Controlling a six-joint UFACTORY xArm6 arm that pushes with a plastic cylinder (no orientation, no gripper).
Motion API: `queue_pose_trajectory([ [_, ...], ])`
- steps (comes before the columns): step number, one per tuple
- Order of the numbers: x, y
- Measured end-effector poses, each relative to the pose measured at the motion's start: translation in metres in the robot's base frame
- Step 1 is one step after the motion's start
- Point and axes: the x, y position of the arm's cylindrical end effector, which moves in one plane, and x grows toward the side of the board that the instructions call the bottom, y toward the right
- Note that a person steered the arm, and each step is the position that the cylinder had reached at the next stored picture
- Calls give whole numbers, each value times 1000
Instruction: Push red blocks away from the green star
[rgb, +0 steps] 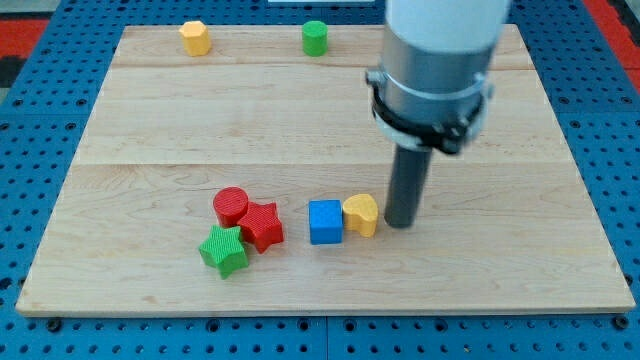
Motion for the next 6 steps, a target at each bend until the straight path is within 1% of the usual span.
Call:
queue_pose_trajectory([
  [1, 22, -53],
  [2, 10, -131],
  [3, -30, -138],
  [4, -45, -163],
  [5, -54, -175],
  [6, -54, -175],
])
